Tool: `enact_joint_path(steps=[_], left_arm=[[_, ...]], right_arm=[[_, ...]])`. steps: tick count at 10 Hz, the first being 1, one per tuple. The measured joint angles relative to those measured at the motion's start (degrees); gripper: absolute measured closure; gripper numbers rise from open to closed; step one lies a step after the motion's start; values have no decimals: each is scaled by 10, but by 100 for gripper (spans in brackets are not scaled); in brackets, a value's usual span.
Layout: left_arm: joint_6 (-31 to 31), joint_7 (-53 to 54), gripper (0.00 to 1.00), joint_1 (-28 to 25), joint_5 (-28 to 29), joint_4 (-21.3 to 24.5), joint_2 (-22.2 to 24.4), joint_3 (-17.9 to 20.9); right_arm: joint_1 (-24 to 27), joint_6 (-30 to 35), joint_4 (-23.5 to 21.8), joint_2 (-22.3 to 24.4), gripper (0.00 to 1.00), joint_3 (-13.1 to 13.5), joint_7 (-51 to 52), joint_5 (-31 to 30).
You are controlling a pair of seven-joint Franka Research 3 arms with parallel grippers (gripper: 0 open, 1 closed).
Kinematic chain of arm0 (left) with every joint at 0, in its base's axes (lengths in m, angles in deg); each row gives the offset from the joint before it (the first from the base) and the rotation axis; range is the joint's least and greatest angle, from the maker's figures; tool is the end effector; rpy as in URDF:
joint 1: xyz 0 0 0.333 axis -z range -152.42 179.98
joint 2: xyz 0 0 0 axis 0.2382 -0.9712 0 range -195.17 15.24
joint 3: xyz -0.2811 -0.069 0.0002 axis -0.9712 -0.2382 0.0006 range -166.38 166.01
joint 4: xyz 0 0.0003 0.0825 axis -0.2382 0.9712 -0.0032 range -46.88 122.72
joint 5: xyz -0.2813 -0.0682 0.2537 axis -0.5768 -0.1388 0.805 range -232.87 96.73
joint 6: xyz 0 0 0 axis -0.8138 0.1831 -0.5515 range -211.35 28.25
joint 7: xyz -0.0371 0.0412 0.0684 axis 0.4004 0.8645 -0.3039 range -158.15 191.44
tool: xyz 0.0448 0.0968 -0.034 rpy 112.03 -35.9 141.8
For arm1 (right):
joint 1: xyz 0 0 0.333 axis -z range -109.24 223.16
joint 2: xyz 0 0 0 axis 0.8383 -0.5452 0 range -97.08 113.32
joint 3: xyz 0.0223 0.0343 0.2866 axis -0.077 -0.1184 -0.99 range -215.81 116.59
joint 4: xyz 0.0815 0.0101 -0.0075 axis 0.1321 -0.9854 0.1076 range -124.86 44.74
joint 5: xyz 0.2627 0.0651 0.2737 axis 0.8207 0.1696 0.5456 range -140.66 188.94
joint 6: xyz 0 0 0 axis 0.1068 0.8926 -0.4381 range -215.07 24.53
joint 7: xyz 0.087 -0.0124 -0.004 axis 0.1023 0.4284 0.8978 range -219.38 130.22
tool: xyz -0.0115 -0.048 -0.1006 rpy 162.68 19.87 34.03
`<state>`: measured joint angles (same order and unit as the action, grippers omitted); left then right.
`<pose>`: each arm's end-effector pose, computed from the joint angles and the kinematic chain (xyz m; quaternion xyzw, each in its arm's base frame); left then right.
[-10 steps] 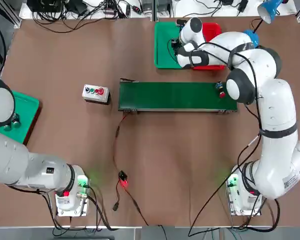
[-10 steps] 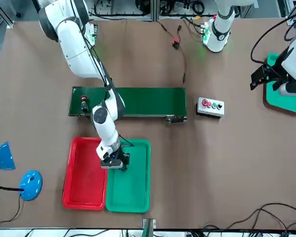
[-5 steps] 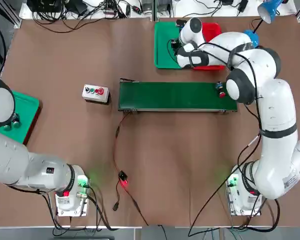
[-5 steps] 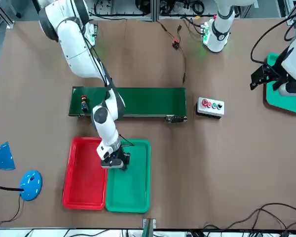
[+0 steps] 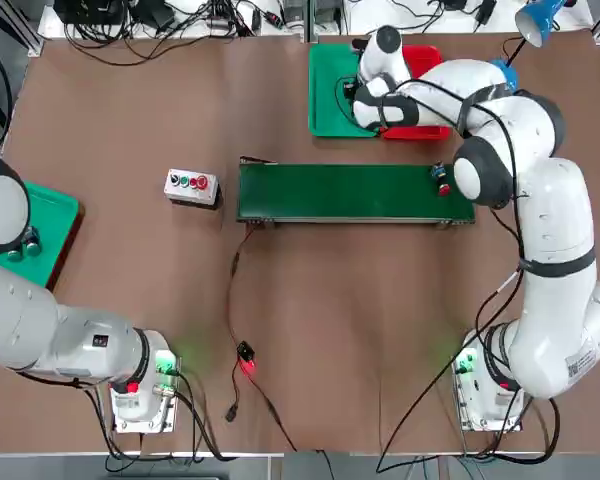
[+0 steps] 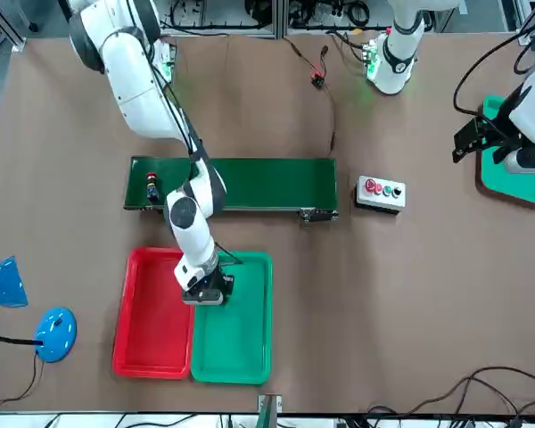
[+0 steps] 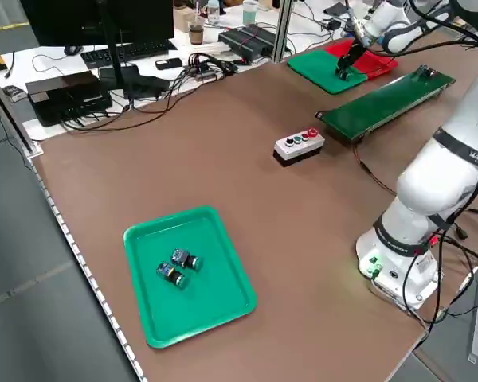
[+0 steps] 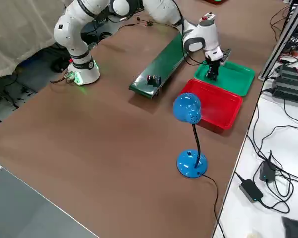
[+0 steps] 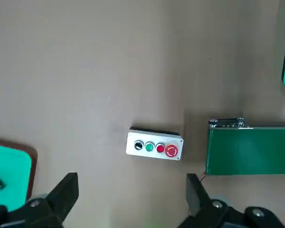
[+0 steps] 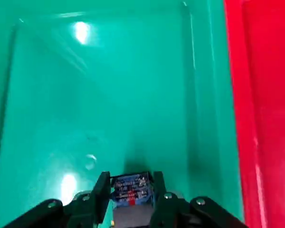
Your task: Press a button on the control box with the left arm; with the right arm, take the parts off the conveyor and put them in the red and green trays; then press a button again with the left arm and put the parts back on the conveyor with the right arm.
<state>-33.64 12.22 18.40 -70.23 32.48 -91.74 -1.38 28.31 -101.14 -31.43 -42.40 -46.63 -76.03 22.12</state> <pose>0.5474 -0.0600 0.6034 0.9997 -0.0130 -0.0082 0.0185 0.6485 0.3208 0.1753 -0.9876 0.0235 -0.1477 0.0472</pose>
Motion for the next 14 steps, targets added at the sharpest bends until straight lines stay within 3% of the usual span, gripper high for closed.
enact_joint_path(steps=[4,7,11,14], left_arm=[[0,0,0,0,0,0,0,-2],[0,0,0,0,0,0,0,-2],[0,0,0,1,0,0,0,-3],[0,0,0,1,0,0,0,-4]], right_arm=[[-1,129,4,55,59,-3,-13,0],[-14,236,5,110,59,-33,-60,1],[-106,250,-10,114,59,-41,-174,1],[-138,260,-15,114,59,-41,-201,1]])
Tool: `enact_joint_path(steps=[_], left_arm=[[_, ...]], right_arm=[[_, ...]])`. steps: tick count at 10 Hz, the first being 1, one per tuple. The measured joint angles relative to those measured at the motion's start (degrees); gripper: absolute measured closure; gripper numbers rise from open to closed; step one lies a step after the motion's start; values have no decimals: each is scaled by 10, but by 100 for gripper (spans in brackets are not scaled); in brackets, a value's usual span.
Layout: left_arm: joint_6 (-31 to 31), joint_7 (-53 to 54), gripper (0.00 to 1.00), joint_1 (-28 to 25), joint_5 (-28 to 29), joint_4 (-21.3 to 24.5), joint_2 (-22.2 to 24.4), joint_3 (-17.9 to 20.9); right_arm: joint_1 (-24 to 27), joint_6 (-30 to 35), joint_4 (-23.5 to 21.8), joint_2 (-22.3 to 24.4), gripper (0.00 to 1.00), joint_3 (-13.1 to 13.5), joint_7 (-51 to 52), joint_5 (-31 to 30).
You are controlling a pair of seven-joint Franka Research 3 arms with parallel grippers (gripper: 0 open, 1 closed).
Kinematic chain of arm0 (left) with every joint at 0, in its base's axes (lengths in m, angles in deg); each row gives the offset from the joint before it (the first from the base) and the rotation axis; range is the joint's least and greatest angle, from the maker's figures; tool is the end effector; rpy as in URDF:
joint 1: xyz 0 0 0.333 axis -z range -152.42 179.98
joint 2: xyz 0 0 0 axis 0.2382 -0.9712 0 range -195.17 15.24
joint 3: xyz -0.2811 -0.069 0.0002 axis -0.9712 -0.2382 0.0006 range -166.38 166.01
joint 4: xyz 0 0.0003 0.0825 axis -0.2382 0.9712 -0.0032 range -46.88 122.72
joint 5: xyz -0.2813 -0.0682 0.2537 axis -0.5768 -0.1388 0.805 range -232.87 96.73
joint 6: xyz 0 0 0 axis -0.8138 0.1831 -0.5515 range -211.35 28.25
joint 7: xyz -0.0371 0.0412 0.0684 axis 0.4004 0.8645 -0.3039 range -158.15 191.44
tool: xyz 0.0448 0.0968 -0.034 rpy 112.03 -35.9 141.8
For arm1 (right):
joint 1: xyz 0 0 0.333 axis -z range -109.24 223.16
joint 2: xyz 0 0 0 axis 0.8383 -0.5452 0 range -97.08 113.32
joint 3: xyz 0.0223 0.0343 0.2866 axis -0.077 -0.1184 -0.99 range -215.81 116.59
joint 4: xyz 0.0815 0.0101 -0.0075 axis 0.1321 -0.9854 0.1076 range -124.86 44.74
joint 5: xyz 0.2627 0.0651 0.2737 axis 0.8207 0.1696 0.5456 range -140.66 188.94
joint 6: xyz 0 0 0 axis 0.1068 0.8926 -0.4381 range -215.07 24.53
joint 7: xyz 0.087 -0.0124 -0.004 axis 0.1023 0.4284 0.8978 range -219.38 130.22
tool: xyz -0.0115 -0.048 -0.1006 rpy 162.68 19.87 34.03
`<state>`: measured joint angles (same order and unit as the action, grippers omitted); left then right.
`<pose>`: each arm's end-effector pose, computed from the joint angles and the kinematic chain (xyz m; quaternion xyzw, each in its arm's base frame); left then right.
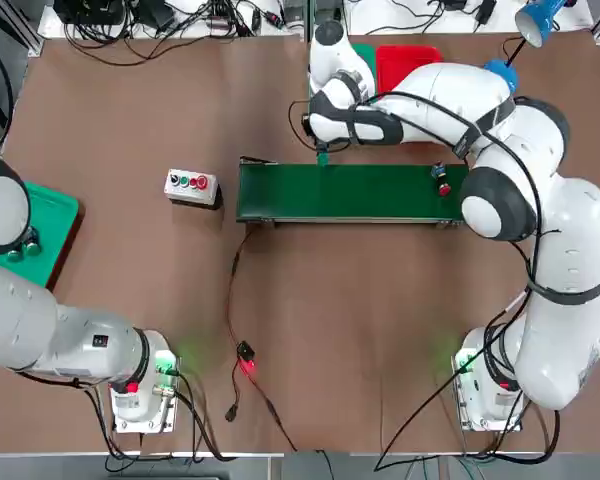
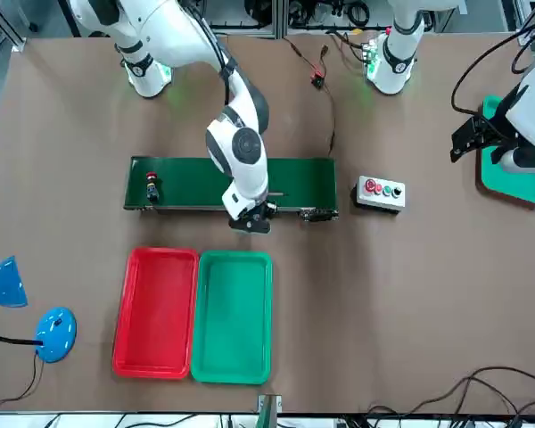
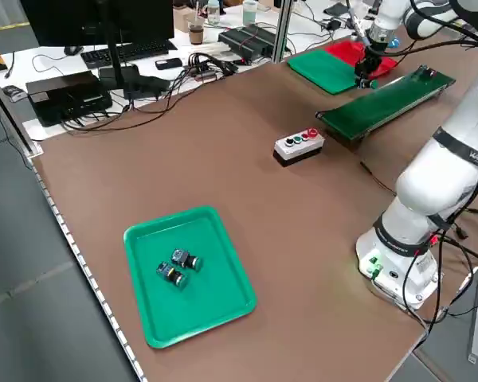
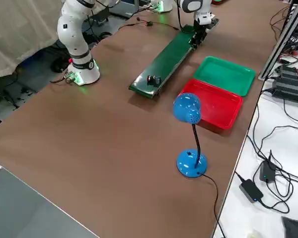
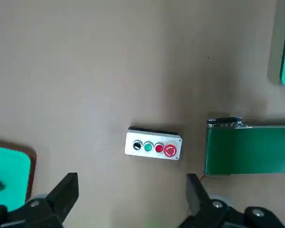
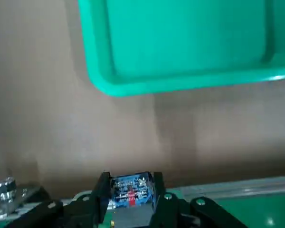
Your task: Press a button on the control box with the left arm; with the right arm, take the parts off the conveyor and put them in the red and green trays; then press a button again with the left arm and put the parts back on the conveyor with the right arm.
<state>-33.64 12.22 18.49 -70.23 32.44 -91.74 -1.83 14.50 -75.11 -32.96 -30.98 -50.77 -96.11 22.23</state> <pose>0.5468 -0.0651 0.6037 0.9996 -0.0177 -0.0079 0.0186 0.5065 0.4778 0.2571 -0.9980 0.0620 -0.0135 0.0037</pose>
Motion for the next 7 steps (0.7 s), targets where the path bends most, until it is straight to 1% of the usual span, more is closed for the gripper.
enact_joint_path(steps=[2,4,7], left_arm=[[0,0,0,0,0,0,0,-3],[0,0,0,0,0,0,0,-3],[0,0,0,0,0,0,0,-3]], right_arm=[[-13,9,1,9,59,-1,-14,0],[-33,11,1,28,59,-2,-42,4],[-63,-16,-2,37,59,-2,-84,4]])
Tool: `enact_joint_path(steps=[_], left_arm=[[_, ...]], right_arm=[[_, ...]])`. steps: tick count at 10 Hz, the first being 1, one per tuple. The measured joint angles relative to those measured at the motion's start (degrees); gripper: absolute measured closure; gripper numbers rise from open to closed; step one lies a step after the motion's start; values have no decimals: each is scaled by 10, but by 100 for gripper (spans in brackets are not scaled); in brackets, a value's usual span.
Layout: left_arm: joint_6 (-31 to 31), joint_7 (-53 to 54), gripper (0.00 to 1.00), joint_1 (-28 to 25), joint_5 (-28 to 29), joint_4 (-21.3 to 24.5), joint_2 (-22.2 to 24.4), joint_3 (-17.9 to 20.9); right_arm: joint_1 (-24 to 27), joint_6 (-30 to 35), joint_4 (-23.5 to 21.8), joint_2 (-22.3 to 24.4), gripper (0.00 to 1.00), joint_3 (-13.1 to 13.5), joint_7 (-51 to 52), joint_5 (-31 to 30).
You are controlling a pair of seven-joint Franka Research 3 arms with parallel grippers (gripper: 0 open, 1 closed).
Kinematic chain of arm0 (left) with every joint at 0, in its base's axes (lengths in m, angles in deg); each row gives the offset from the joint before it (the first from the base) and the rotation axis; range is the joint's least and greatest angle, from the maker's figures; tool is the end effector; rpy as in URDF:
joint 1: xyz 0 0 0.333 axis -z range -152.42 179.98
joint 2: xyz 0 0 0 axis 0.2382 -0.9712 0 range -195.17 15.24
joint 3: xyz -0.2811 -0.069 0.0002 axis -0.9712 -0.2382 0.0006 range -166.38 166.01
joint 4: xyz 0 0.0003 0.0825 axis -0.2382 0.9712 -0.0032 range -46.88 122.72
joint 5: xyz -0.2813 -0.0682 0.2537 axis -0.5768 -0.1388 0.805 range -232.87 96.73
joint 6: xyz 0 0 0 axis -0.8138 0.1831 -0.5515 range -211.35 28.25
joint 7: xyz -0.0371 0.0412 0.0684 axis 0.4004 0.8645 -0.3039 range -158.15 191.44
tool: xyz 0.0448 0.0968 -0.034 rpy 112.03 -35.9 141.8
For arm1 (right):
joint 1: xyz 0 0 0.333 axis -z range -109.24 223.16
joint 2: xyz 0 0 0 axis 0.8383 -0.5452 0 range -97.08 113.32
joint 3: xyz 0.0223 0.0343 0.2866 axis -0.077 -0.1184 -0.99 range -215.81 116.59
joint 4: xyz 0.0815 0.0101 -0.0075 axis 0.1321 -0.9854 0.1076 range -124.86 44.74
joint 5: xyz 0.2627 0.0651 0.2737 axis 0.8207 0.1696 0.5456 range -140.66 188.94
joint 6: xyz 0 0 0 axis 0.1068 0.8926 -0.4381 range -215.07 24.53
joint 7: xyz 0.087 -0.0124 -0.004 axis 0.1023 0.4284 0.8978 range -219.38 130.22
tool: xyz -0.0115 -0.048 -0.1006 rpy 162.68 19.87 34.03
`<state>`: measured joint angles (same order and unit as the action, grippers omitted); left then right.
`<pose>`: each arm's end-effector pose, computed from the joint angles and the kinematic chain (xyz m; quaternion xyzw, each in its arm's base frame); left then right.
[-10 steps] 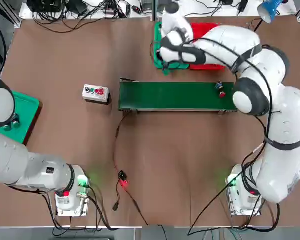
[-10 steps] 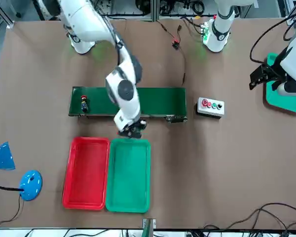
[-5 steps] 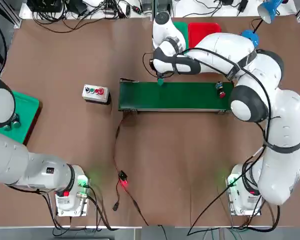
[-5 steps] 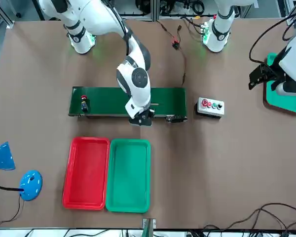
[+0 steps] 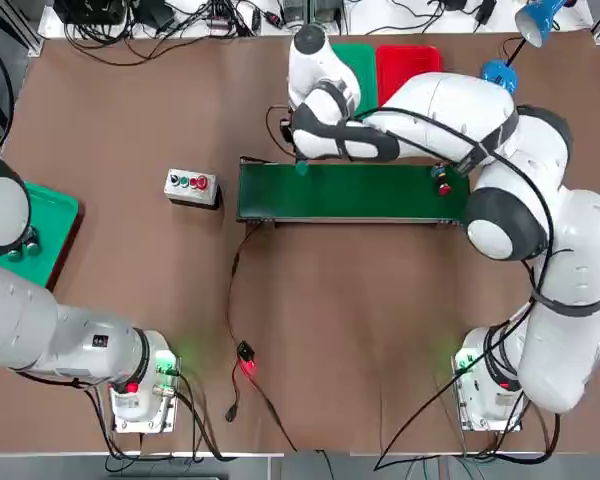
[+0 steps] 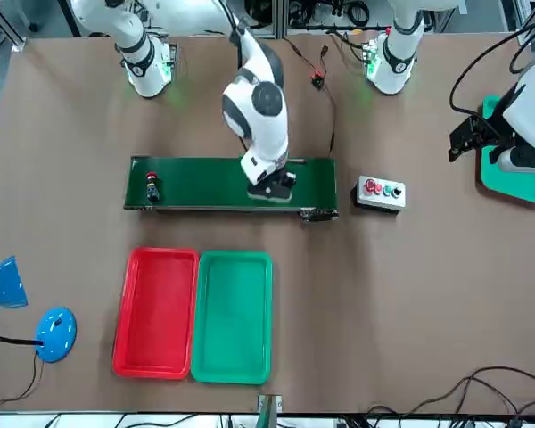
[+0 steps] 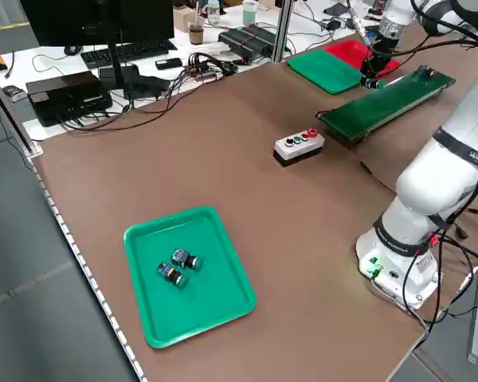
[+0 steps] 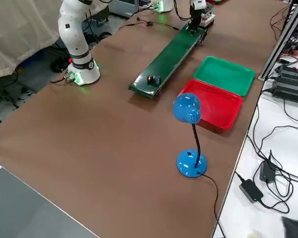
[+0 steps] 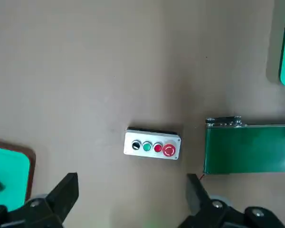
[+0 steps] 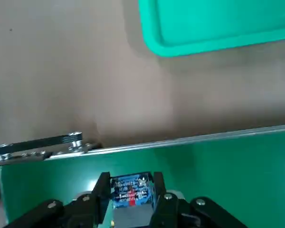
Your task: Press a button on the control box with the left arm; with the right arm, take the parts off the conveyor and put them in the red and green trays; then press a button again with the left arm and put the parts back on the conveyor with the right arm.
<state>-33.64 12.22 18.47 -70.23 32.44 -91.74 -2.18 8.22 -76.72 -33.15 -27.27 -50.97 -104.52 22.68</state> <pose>0.5464 -0.0682 0.6037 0.9996 -0.0206 -0.0080 0.0187 0.4530 0.5361 0.3036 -0.9951 0.0812 -0.0357 0.0441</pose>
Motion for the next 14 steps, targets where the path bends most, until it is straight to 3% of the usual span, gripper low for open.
enact_joint_path(steps=[5,14], left_arm=[[0,0,0,0,0,0,0,0],[0,0,0,0,0,0,0,-1]], right_arm=[[-9,-34,-47,-4,59,0,-2,-18],[-7,-71,-77,-8,59,9,-2,-66]])
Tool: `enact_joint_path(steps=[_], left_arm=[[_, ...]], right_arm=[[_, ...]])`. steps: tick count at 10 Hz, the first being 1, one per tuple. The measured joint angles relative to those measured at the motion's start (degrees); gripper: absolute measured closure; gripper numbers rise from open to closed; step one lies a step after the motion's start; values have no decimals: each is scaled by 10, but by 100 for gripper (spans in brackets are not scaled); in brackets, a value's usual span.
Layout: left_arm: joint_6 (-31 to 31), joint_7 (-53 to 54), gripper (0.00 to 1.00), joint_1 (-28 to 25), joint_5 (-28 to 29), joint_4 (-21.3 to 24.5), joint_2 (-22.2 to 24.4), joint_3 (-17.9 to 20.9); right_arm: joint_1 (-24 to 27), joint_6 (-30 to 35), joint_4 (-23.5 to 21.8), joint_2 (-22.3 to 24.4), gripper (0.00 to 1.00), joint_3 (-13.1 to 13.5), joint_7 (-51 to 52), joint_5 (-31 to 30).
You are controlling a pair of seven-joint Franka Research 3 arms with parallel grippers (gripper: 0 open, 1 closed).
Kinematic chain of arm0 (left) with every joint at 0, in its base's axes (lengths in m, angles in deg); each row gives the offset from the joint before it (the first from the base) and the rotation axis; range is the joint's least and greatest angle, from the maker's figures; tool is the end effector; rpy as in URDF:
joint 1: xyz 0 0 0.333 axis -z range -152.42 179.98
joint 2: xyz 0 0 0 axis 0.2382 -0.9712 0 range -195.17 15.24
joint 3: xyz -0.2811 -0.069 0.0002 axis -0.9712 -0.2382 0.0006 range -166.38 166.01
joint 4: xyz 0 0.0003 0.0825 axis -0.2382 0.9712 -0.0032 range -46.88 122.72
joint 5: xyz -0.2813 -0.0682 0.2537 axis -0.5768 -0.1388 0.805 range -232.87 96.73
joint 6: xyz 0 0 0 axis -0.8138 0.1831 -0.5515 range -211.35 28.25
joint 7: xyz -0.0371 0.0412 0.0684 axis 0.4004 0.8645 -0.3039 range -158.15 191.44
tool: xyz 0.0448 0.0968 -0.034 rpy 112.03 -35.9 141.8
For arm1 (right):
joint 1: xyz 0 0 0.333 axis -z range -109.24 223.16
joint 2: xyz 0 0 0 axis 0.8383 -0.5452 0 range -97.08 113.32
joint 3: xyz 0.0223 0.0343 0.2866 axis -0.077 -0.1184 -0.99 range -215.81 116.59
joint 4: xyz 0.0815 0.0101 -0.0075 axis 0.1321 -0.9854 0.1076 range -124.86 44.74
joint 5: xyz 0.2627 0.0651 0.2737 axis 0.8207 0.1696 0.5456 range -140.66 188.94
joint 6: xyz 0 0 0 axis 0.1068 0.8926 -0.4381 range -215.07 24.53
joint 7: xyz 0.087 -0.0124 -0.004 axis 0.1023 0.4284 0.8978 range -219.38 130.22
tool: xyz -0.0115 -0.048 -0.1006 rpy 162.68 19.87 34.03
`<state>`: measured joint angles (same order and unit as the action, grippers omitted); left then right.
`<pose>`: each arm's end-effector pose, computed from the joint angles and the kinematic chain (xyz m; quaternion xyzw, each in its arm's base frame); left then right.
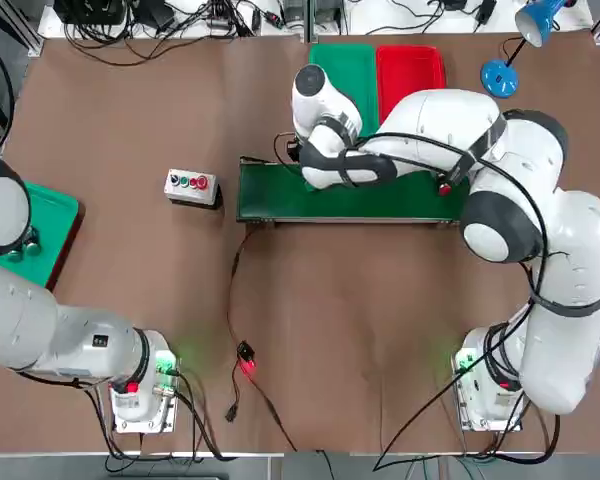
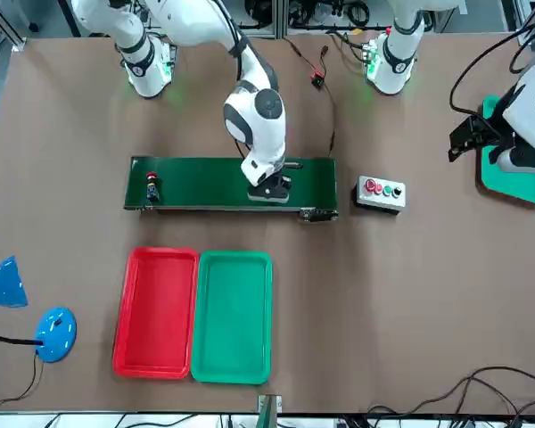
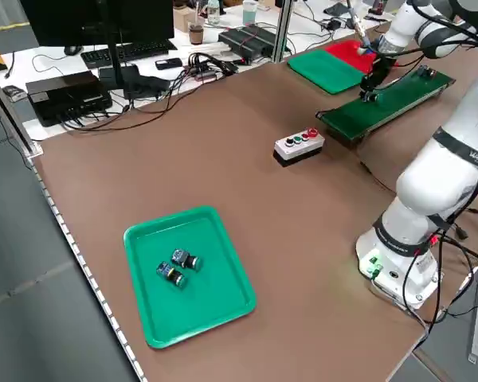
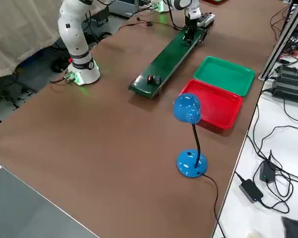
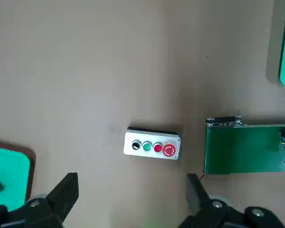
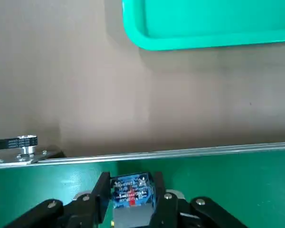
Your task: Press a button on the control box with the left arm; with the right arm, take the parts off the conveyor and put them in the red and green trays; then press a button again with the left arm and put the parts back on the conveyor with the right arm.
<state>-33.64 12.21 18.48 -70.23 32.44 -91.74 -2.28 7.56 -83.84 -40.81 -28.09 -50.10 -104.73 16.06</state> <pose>0.5463 -0.0692 0.6037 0.9996 -0.0215 -0.0080 0.0187 0.4415 0.5186 0.2451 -0.9967 0.0440 -0.0671 0.0075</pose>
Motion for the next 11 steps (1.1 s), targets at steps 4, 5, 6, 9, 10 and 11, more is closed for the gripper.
enact_joint_path(steps=[4,5,6,9,10,11], left_arm=[[0,0,0,0,0,0,0,0],[0,0,0,0,0,0,0,0],[0,0,0,0,0,0,0,0],[0,0,0,0,0,0,0,0],[0,0,0,0,0,0,0,0],[0,0,0,0,0,0,0,0]], right_arm=[[0,-3,-6,-2,31,1,0,-31],[0,-4,-6,-2,15,1,0,-37],[0,-5,-5,-2,1,2,1,-40],[22,-6,29,4,0,7,2,-43],[41,4,52,6,0,9,4,-44],[66,30,79,9,0,9,19,-44]])
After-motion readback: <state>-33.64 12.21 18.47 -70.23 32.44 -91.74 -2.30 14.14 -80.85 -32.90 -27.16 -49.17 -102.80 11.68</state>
